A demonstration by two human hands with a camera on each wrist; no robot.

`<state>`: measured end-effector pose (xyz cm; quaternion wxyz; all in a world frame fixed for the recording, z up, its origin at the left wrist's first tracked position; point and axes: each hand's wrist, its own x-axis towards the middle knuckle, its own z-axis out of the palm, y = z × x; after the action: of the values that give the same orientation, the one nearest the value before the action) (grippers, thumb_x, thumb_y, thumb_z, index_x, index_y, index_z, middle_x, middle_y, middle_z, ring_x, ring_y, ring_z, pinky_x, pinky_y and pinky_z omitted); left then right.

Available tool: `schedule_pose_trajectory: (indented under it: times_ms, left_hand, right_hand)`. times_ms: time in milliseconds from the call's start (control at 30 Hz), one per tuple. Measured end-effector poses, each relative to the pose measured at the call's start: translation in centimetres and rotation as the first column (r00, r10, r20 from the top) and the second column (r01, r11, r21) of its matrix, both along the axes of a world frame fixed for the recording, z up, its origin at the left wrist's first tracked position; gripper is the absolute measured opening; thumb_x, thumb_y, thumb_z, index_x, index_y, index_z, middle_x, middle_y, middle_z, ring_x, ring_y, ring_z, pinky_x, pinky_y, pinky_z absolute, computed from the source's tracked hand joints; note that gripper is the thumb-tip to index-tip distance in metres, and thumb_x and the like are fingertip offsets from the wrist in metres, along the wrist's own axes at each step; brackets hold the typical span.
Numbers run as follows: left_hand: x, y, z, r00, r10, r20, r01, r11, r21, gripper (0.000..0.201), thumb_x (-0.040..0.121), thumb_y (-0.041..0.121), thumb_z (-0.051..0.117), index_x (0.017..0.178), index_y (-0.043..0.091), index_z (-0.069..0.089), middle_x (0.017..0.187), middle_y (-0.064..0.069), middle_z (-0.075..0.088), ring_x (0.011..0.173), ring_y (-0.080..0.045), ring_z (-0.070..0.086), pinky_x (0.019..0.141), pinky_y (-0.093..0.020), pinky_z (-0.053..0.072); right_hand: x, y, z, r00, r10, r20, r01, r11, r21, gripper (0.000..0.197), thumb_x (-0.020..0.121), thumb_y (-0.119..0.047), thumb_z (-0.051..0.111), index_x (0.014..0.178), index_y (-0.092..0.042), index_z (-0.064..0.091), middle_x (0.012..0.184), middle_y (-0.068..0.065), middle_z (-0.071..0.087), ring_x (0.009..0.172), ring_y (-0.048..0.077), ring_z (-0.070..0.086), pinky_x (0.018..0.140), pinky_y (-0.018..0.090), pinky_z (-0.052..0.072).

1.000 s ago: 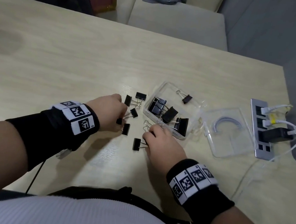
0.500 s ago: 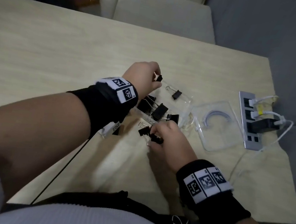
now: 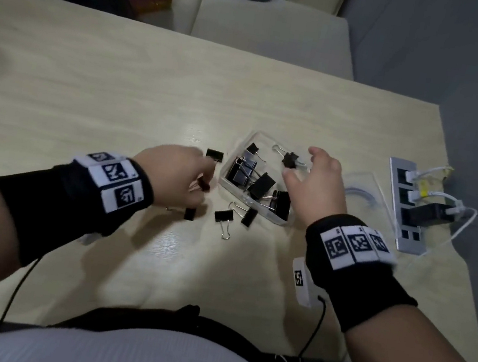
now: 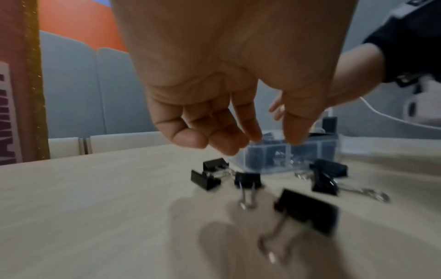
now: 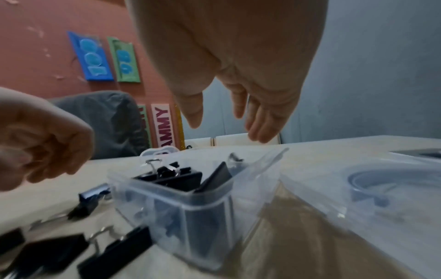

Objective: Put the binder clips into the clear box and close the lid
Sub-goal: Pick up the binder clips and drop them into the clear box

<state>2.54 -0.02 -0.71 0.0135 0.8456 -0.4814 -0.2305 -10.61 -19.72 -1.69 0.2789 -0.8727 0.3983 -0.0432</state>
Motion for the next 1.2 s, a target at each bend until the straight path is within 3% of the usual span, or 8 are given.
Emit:
schedule_pose_trajectory:
  times_ms: [133, 333, 433, 600, 767, 933, 1067, 1200]
  left_hand:
    - [-1.3, 2.0, -1.8, 0.993, -0.118, 0.026, 0.108, 0.965, 0.241, 0.049, 0.071, 0.049, 0.069, 0.114, 0.038, 0.05, 0.106, 0.006, 0.052, 0.086, -0.019, 0.056, 0.062, -0.029, 0.04]
    - [-1.9, 2.1, -2.6, 0.996, -0.092, 0.0, 0.09, 0.976, 0.2, 0.022, 0.072, 0.035, 0.065, 0.094, 0.031, 0.06, 0.095, 0.005, 0.055, 0.076, -0.018, 0.052, 0.062, -0.031, 0.045]
    - [-1.4, 1.7, -1.2, 0.997, -0.029, -0.071, 0.036, 0.995, 0.096, 0.032, 0.067, 0.048, 0.067, 0.093, 0.031, 0.061, 0.092, 0.006, 0.059, 0.081, -0.017, 0.058, 0.07, -0.033, 0.052]
    - [-0.4, -1.0, 1.5, 0.959, 0.198, -0.205, -0.246, 0.937, -0.248, 0.025, 0.074, 0.041, 0.072, 0.093, 0.027, 0.063, 0.084, 0.008, 0.064, 0.077, -0.016, 0.066, 0.071, -0.028, 0.05]
    - [-0.5, -4.8, 1.5, 0.906, 0.291, -0.307, -0.398, 0.833, -0.385, 0.036, 0.081, 0.04, 0.071, 0.113, 0.025, 0.062, 0.108, 0.005, 0.071, 0.09, -0.013, 0.068, 0.088, -0.032, 0.052]
    - [-0.6, -4.9, 0.5, 0.941, 0.231, -0.247, -0.306, 0.891, -0.335, 0.033, 0.085, 0.032, 0.063, 0.117, 0.026, 0.061, 0.119, -0.003, 0.055, 0.099, -0.017, 0.063, 0.091, -0.033, 0.05]
    - [-0.1, -2.2, -1.0, 0.95, 0.273, -0.153, -0.306, 0.912, -0.272, 0.029, 0.083, 0.022, 0.061, 0.111, 0.024, 0.062, 0.114, -0.006, 0.053, 0.098, -0.024, 0.06, 0.087, -0.036, 0.051]
    - [-0.1, 0.4, -2.5, 0.974, 0.218, 0.062, -0.214, 0.974, -0.074, 0.043, 0.082, 0.031, 0.06, 0.125, 0.028, 0.053, 0.124, -0.007, 0.053, 0.107, -0.032, 0.054, 0.086, -0.043, 0.051]
  right_hand:
    - [-0.1, 1.8, -1.0, 0.969, 0.181, -0.167, -0.19, 0.981, -0.04, 0.05, 0.089, -0.029, 0.054, 0.136, -0.014, 0.043, 0.137, 0.012, 0.044, 0.122, 0.029, 0.045, 0.102, 0.039, 0.038]
    - [-1.7, 3.4, -1.7, 0.938, 0.27, -0.218, -0.278, 0.961, -0.008, 0.054, 0.092, -0.032, 0.053, 0.139, -0.011, 0.037, 0.139, 0.01, 0.044, 0.124, 0.028, 0.043, 0.102, 0.037, 0.037]
    - [-2.8, 3.8, -1.8, 0.926, 0.31, -0.216, -0.317, 0.948, 0.001, 0.054, 0.091, -0.03, 0.053, 0.139, -0.011, 0.037, 0.139, 0.008, 0.044, 0.126, 0.027, 0.042, 0.105, 0.037, 0.035]
    - [-3.7, 4.6, -1.7, 0.92, 0.331, -0.208, -0.333, 0.943, 0.029, 0.056, 0.089, -0.031, 0.055, 0.139, -0.013, 0.037, 0.14, 0.008, 0.043, 0.128, 0.028, 0.039, 0.108, 0.04, 0.034]
    - [-4.2, 7.3, -0.8, 0.887, 0.454, -0.086, -0.461, 0.857, -0.231, 0.034, 0.082, -0.022, 0.061, 0.115, -0.014, 0.058, 0.116, 0.007, 0.056, 0.107, 0.026, 0.05, 0.093, 0.042, 0.042]
    - [-5.0, 9.2, -2.2, 0.746, 0.626, -0.23, -0.667, 0.701, -0.255, 0.014, 0.07, -0.014, 0.07, 0.083, -0.013, 0.066, 0.085, 0.003, 0.066, 0.081, 0.027, 0.057, 0.062, 0.037, 0.053]
    - [-5.4, 9.5, -2.5, 0.708, 0.641, -0.295, -0.705, 0.66, -0.26, 0.024, 0.07, -0.011, 0.063, 0.093, -0.016, 0.066, 0.093, -0.001, 0.067, 0.081, 0.022, 0.058, 0.066, 0.03, 0.048]
    - [-5.6, 10.0, -3.0, 0.677, 0.623, -0.392, -0.715, 0.683, -0.15, 0.043, 0.083, -0.008, 0.03, 0.118, -0.01, 0.054, 0.118, 0.009, 0.059, 0.104, 0.029, 0.054, 0.082, 0.038, 0.049]
